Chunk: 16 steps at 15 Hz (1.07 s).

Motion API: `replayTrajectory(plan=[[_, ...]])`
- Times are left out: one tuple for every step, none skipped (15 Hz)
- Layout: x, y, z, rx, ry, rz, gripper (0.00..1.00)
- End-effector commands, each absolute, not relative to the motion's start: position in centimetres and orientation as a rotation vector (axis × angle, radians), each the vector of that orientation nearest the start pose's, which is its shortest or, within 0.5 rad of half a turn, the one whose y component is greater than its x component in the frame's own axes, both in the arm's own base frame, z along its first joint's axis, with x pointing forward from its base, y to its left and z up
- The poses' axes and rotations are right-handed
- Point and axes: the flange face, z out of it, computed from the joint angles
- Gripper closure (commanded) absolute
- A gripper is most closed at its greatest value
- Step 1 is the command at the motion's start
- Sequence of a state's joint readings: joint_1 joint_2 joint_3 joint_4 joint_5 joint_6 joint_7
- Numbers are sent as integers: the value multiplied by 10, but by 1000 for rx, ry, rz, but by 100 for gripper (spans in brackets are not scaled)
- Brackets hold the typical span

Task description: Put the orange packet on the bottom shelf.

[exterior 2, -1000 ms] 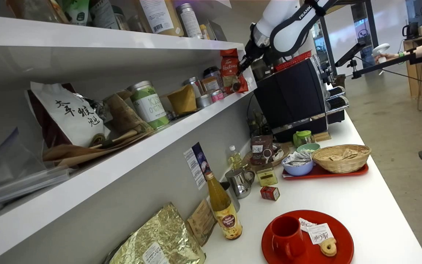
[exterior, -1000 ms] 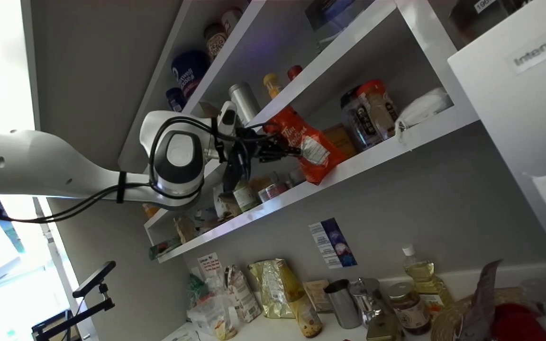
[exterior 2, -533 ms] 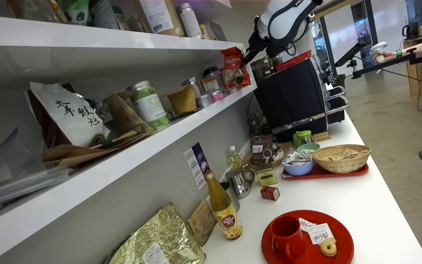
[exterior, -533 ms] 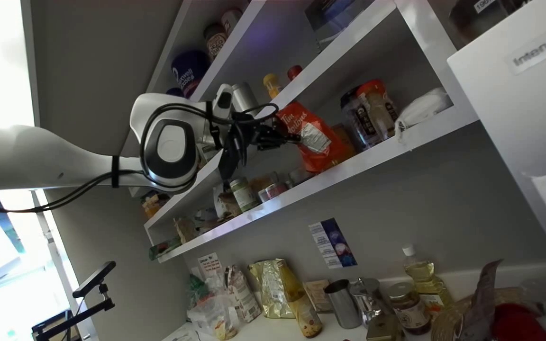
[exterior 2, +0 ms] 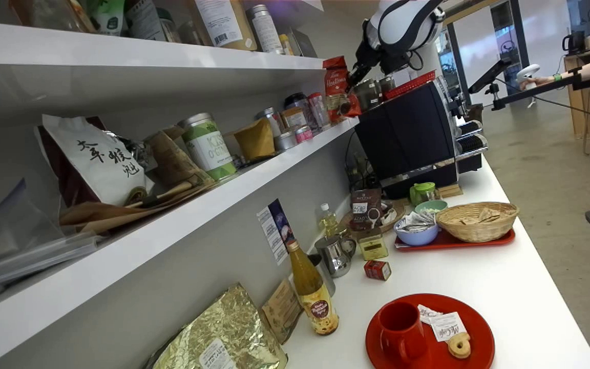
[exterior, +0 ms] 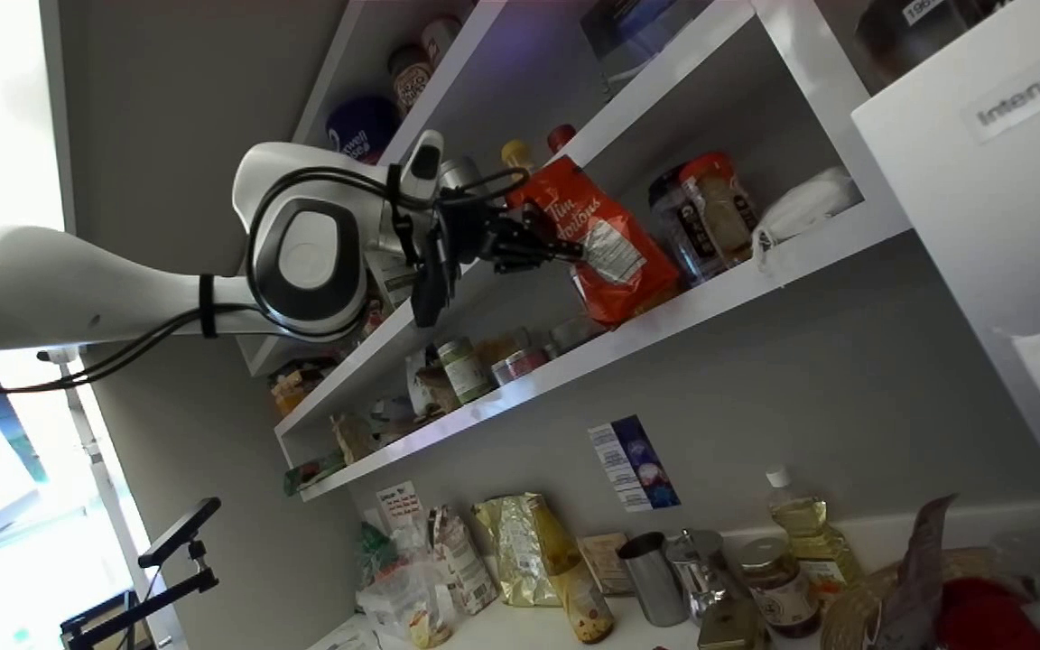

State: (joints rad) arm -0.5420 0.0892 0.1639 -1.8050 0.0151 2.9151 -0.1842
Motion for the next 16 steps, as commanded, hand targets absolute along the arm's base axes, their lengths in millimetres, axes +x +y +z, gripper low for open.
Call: replayTrajectory(plan=[[592, -246, 624, -2971, 314, -1602, 99], [592, -246, 623, -2977, 309, -1596, 99], [592, -245, 623, -2980, 306, -1591, 99], [593, -242, 621, -2981, 299, -1585, 99], [593, -242, 620, -2990, 297, -1578, 99], [595, -243, 619, -2991, 302, -1571, 99], [597, -243, 619, -2992, 300, -1570, 99], [598, -243, 620, -2997, 304, -1566, 99], [600, -243, 621, -2998, 300, -1565, 99], [602, -245, 622, -3000, 307, -1560, 99], [606, -246, 623, -3001, 305, -1555, 99], [610, -245, 624, -3001, 299, -1549, 99], [615, -241, 625, -3010, 282, -1544, 99], [620, -239, 627, -3005, 262, -1540, 99], [626, -235, 628, -3007, 243, -1531, 99], [634, -229, 628, -3005, 221, -1517, 99]])
